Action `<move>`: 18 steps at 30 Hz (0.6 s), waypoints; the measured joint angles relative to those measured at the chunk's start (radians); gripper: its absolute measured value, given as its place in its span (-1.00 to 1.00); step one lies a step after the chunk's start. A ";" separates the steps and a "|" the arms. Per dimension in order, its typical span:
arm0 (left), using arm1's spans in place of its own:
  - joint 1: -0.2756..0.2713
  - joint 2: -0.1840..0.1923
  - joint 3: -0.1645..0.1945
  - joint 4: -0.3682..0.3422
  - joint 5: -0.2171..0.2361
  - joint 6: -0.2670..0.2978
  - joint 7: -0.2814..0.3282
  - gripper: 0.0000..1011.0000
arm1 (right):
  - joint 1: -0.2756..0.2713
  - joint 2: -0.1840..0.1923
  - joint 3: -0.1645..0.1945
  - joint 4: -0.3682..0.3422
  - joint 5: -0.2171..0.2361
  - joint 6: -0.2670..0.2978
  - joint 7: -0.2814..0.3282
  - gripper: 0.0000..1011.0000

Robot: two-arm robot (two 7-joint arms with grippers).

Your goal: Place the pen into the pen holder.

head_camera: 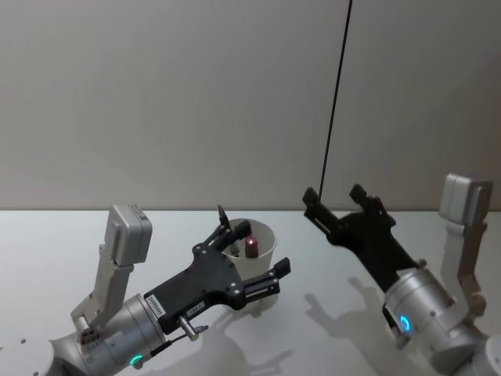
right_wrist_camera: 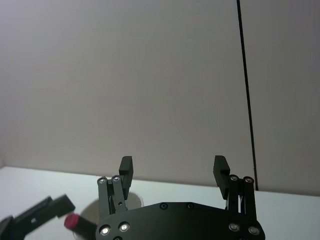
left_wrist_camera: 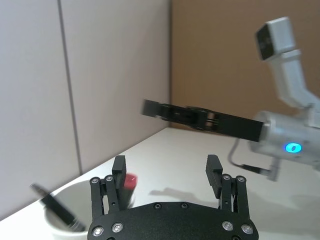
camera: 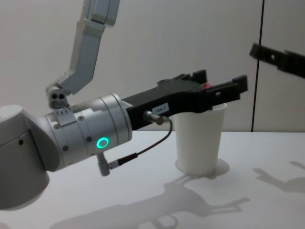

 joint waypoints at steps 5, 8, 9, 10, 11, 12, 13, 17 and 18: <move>0.018 0.013 -0.007 -0.025 0.031 0.016 0.060 0.98 | -0.043 0.011 -0.001 -0.020 -0.059 0.000 -0.014 0.98; 0.034 0.024 -0.012 -0.046 0.057 0.030 0.111 0.98 | -0.072 0.018 -0.002 -0.036 -0.098 0.000 -0.023 0.98; 0.037 0.026 -0.013 -0.050 0.062 0.033 0.121 0.98 | -0.086 0.022 -0.003 -0.043 -0.119 0.000 -0.028 0.98; 0.039 0.028 -0.015 -0.054 0.068 0.035 0.132 0.98 | -0.093 0.024 -0.003 -0.047 -0.129 0.000 -0.030 0.98; 0.042 0.031 -0.016 -0.059 0.073 0.038 0.142 0.98 | -0.099 0.025 -0.003 -0.049 -0.137 0.000 -0.032 0.98; 0.049 0.035 -0.018 -0.067 0.084 0.044 0.163 0.98 | -0.107 0.027 -0.003 -0.053 -0.147 0.000 -0.034 0.98; 0.052 0.037 -0.019 -0.071 0.089 0.046 0.173 0.98 | -0.120 0.030 -0.004 -0.060 -0.166 0.000 -0.038 0.98; 0.066 0.047 -0.024 -0.091 0.114 0.059 0.222 0.98 | -0.150 0.038 -0.004 -0.076 -0.208 0.000 -0.048 0.98; 0.069 0.050 -0.025 -0.096 0.119 0.061 0.232 0.98 | -0.155 0.039 -0.005 -0.078 -0.214 0.000 -0.050 0.98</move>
